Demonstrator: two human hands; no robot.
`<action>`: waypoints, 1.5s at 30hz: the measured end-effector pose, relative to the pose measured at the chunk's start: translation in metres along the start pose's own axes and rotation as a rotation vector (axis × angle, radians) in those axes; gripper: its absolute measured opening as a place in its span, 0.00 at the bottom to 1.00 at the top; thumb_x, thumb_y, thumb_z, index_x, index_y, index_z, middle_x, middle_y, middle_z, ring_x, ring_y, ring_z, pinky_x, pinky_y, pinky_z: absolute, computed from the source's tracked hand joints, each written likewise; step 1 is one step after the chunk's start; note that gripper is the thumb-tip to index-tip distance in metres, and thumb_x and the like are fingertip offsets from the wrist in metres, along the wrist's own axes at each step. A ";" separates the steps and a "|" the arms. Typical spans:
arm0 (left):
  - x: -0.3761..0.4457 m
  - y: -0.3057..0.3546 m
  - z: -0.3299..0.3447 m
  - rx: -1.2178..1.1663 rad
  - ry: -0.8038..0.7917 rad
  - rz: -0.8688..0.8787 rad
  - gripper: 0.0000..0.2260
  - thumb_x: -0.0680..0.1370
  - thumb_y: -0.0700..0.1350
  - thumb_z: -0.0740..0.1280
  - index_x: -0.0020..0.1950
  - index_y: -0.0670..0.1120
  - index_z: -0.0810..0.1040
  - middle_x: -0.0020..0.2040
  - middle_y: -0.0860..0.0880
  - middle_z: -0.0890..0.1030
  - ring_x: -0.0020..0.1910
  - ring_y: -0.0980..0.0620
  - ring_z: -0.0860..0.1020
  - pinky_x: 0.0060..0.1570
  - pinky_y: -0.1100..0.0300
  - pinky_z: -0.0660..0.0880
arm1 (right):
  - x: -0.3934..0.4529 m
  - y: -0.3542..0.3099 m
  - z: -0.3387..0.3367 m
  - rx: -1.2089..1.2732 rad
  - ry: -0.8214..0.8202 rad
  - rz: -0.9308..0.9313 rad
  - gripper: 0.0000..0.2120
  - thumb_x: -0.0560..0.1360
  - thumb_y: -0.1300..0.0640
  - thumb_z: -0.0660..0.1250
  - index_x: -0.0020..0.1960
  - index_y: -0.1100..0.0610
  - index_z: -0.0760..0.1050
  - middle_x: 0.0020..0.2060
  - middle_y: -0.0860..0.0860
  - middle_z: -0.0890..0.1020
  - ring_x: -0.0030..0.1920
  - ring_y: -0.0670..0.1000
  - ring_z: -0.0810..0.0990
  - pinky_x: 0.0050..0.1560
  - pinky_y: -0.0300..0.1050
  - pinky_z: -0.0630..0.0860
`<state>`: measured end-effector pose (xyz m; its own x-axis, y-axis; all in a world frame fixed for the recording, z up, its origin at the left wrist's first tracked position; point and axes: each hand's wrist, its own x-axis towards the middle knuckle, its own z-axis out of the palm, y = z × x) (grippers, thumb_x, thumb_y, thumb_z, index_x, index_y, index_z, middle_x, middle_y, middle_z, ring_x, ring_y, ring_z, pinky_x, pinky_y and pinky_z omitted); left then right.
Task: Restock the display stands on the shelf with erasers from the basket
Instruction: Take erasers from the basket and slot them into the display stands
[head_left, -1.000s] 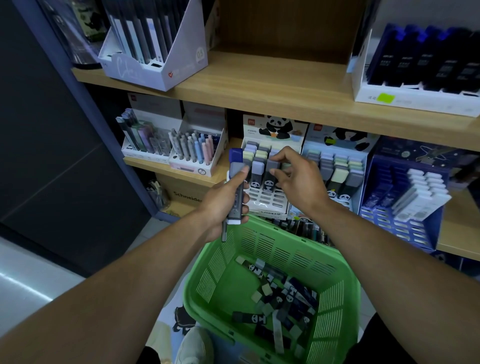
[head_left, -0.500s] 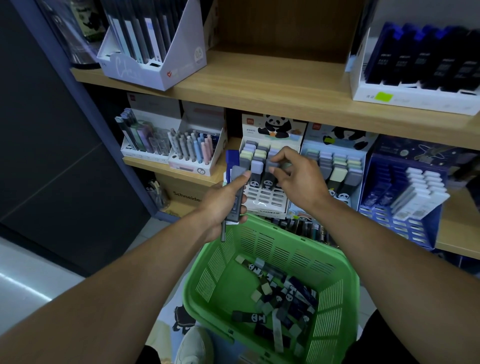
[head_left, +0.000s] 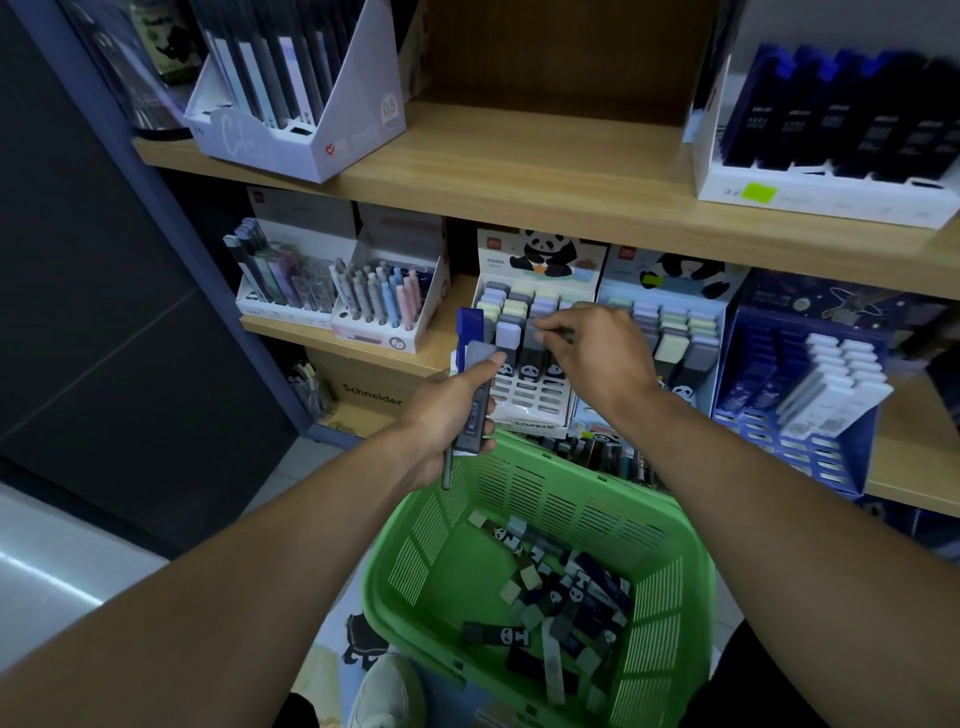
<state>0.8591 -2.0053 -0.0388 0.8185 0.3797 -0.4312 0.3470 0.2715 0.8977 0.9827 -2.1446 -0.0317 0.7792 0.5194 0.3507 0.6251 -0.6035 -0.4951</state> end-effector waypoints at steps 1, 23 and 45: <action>0.000 0.000 0.000 0.002 0.003 0.000 0.18 0.75 0.58 0.72 0.51 0.45 0.77 0.37 0.48 0.76 0.30 0.52 0.74 0.31 0.57 0.76 | 0.000 0.000 0.000 -0.017 -0.015 -0.009 0.10 0.80 0.54 0.68 0.59 0.50 0.83 0.57 0.47 0.85 0.57 0.49 0.82 0.61 0.46 0.77; -0.003 -0.007 0.009 0.091 -0.092 0.027 0.16 0.72 0.50 0.77 0.53 0.43 0.79 0.32 0.50 0.79 0.29 0.54 0.76 0.30 0.59 0.77 | -0.019 -0.029 -0.017 0.815 -0.634 0.526 0.14 0.76 0.50 0.72 0.54 0.60 0.79 0.36 0.52 0.81 0.33 0.47 0.81 0.38 0.43 0.81; -0.005 -0.006 0.025 0.081 0.021 0.034 0.36 0.76 0.60 0.70 0.77 0.43 0.63 0.33 0.48 0.83 0.28 0.52 0.79 0.30 0.57 0.79 | -0.026 0.002 -0.052 0.839 -0.640 0.558 0.07 0.80 0.59 0.67 0.56 0.59 0.78 0.34 0.53 0.79 0.33 0.49 0.78 0.38 0.43 0.80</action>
<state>0.8643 -2.0310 -0.0400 0.8211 0.4061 -0.4010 0.3553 0.1861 0.9160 0.9664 -2.1906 -0.0007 0.6207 0.6620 -0.4201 -0.2030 -0.3818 -0.9017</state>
